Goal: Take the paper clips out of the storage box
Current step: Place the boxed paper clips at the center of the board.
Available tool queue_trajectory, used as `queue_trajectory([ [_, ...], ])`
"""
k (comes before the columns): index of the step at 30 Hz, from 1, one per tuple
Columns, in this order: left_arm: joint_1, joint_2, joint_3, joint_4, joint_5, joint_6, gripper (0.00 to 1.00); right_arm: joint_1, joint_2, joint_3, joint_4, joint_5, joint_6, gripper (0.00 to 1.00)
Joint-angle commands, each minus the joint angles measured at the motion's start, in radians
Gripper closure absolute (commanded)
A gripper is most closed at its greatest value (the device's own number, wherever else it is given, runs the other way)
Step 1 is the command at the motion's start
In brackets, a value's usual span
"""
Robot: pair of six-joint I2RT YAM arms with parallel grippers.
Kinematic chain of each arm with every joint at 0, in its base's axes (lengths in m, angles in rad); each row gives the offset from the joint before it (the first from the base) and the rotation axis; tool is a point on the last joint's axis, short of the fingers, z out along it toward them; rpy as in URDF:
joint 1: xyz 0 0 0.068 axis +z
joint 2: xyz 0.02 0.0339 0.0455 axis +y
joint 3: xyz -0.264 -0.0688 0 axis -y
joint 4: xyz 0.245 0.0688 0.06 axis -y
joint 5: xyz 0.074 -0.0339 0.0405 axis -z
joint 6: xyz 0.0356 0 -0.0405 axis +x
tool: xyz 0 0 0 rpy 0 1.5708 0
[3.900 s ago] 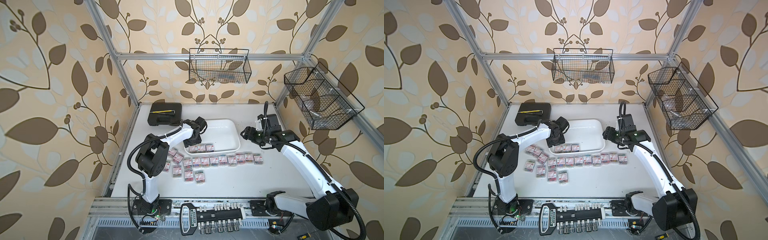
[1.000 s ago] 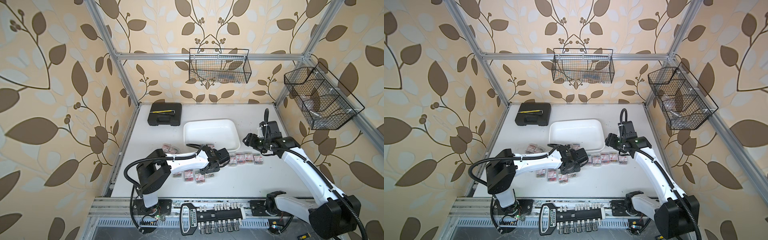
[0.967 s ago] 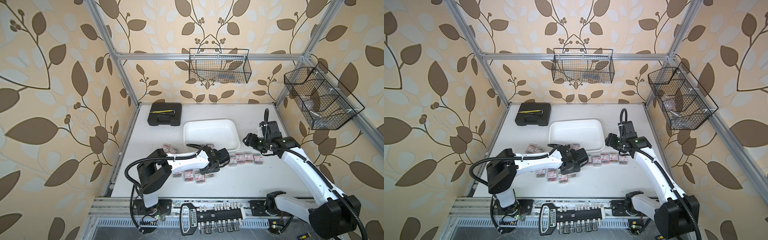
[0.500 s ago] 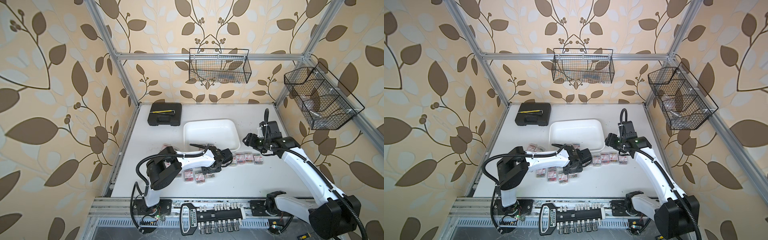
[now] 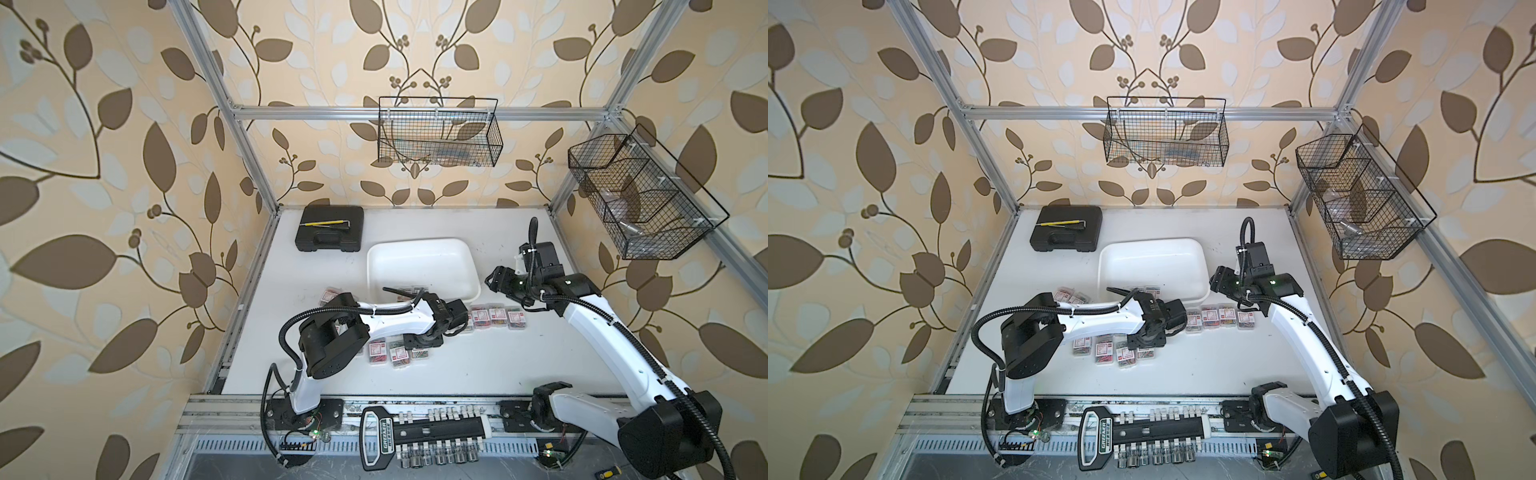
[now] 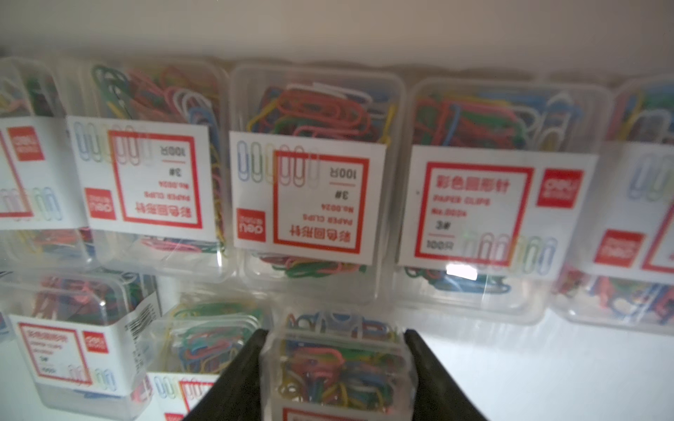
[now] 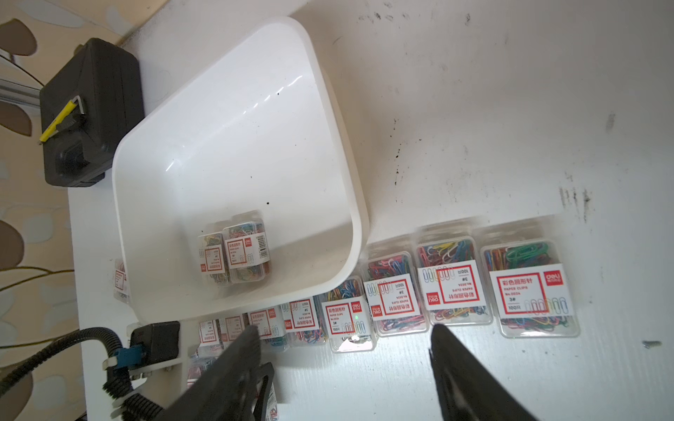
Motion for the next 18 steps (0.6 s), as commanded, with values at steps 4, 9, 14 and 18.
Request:
queue_trajectory([
  [4,-0.012,0.006,0.057,-0.082,-0.047,0.004,0.37,-0.003,-0.03,0.009,-0.019,0.017,0.005,0.24],
  [9,-0.017,-0.006,0.1,-0.122,-0.075,0.001,0.37,0.025,-0.036,0.016,-0.01,0.033,-0.002,0.23],
  [14,-0.018,-0.072,0.179,-0.168,-0.154,-0.004,0.38,0.188,0.003,0.089,-0.012,0.146,-0.018,0.24],
  [18,-0.015,-0.152,0.229,-0.199,-0.261,0.004,0.37,0.245,0.051,0.133,-0.008,0.178,-0.017,0.24],
])
